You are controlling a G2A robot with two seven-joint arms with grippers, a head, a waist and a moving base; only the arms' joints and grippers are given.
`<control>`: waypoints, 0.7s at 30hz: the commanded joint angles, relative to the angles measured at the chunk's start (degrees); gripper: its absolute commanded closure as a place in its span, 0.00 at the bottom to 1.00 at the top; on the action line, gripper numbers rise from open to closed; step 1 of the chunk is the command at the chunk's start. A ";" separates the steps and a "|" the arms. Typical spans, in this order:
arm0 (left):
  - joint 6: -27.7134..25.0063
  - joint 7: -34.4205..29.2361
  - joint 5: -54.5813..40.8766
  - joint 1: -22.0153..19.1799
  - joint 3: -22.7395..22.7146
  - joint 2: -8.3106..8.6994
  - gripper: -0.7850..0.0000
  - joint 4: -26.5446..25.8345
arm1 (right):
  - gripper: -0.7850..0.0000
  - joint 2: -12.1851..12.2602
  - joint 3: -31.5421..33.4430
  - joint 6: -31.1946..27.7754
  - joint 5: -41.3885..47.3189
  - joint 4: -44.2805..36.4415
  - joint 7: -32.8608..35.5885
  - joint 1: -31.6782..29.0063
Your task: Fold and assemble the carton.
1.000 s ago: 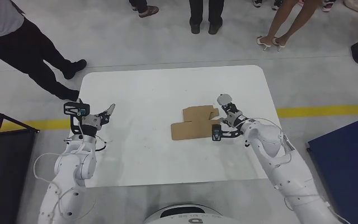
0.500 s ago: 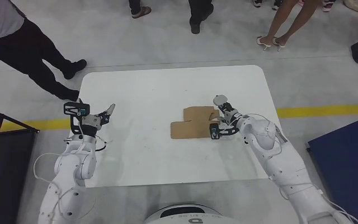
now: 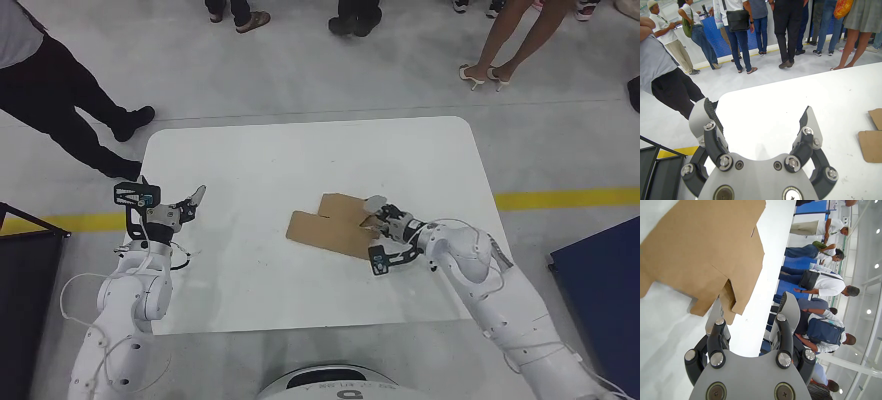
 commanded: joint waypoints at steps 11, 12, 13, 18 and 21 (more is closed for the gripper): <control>0.00 0.00 0.00 0.00 0.00 0.00 0.00 0.00 | 0.31 0.40 0.62 1.82 2.19 1.06 0.05 -0.92; 0.00 0.00 0.00 0.00 0.00 0.00 0.00 0.00 | 0.38 0.43 1.05 2.38 3.35 0.83 -0.35 -1.07; 0.00 0.00 0.00 0.00 0.00 0.00 0.00 0.00 | 0.40 0.51 1.52 2.84 4.32 0.57 -1.05 -1.30; 0.00 0.00 0.00 0.00 0.00 0.00 0.00 0.00 | 0.39 0.98 2.70 3.24 5.31 -0.29 -3.77 -1.65; 0.00 0.00 0.00 0.00 0.00 0.00 0.00 0.00 | 0.40 0.84 1.15 2.31 3.67 0.06 -2.29 -0.36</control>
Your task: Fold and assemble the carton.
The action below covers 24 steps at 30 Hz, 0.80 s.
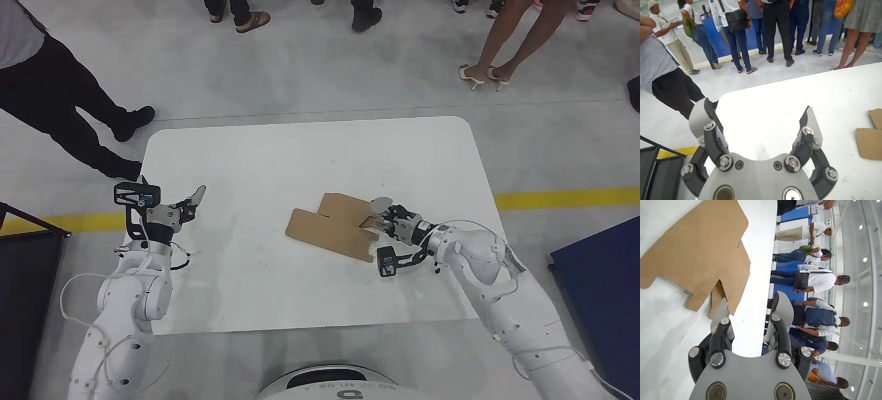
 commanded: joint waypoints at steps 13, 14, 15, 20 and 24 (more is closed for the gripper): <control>0.00 0.00 0.00 0.00 0.00 0.00 0.00 0.00 | 0.44 -1.22 -8.60 -2.50 -4.93 5.37 1.53 7.56; 0.00 0.00 0.00 0.00 0.00 0.00 0.00 0.00 | 0.43 -1.26 -8.89 -2.50 -5.07 5.49 1.48 7.81; 0.00 0.00 0.00 0.00 0.00 0.00 0.00 0.00 | 0.44 -1.33 -9.39 -2.54 -5.29 5.66 1.42 8.15; 0.00 0.00 0.00 0.00 0.00 0.00 0.00 0.00 | 0.42 -1.73 -11.64 -2.61 -5.79 6.66 1.05 9.89; 0.00 0.00 0.00 0.00 0.00 0.00 0.00 0.00 | 0.51 -2.22 -13.26 -2.38 -4.75 8.23 0.80 11.53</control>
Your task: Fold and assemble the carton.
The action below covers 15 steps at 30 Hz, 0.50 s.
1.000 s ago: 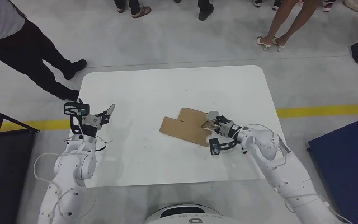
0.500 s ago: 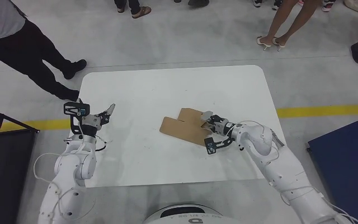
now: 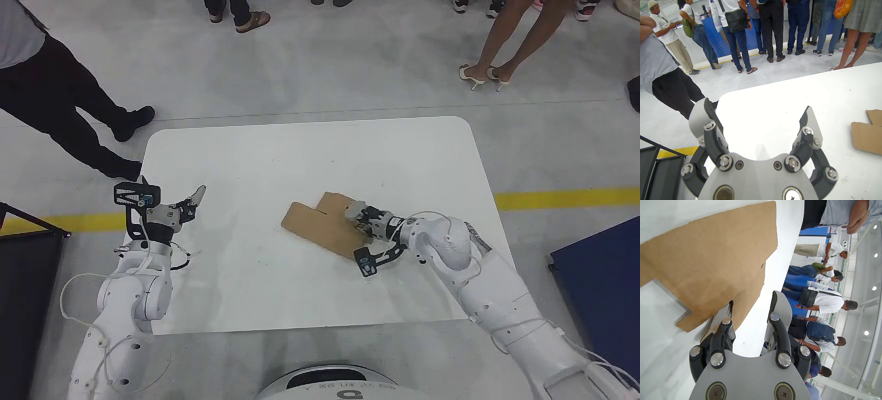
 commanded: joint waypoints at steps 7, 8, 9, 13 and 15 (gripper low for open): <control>0.00 0.00 0.00 0.00 0.00 0.00 0.00 0.00 | 1.00 -1.22 -3.03 2.02 4.12 4.65 -1.71 3.27; 0.00 0.00 0.00 0.00 0.00 0.00 0.00 0.00 | 1.00 -1.34 -3.18 2.56 4.90 5.21 -1.82 3.46; 0.00 0.00 0.00 0.00 0.00 0.00 0.00 0.00 | 1.00 -1.42 -3.17 3.15 5.59 5.71 -1.92 3.61; 0.00 0.00 0.00 0.00 0.00 0.00 0.00 0.00 | 1.00 -1.18 -1.54 6.61 8.05 5.51 -1.96 2.61; 0.00 0.00 0.00 0.00 0.00 0.00 0.00 0.00 | 1.00 -0.61 0.50 8.89 9.27 3.20 -2.32 0.54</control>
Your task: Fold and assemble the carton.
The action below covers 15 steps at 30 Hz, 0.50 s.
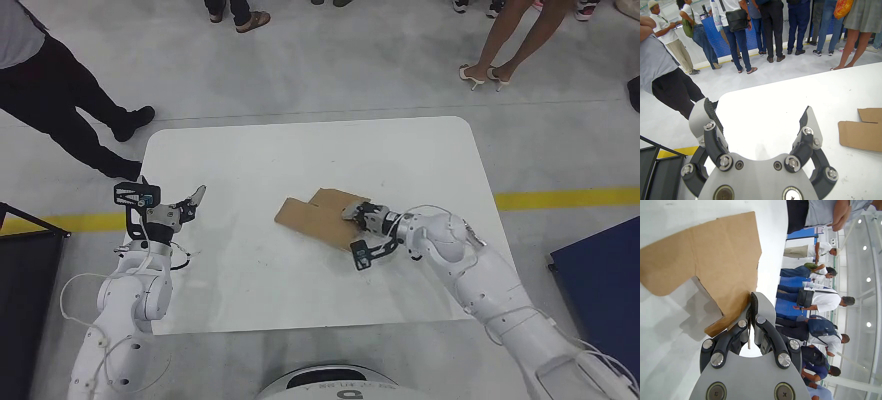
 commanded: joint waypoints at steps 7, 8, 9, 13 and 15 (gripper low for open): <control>0.00 0.00 0.00 0.00 0.00 0.00 0.00 0.00 | 1.00 2.29 9.32 4.29 4.50 -11.30 2.30 -10.31; 0.00 0.00 0.00 0.00 0.00 0.00 0.00 0.00 | 1.00 2.29 9.32 4.29 4.50 -11.30 2.30 -10.31; 0.00 0.00 0.00 0.00 0.00 0.00 0.00 0.00 | 1.00 2.29 9.32 4.29 4.50 -11.30 2.30 -10.31; 0.00 0.00 0.00 0.00 0.00 0.00 0.00 0.00 | 1.00 2.29 9.32 4.29 4.50 -11.30 2.30 -10.31; 0.00 0.00 0.00 0.00 0.00 0.00 0.00 0.00 | 1.00 2.29 9.32 4.29 4.50 -11.30 2.30 -10.31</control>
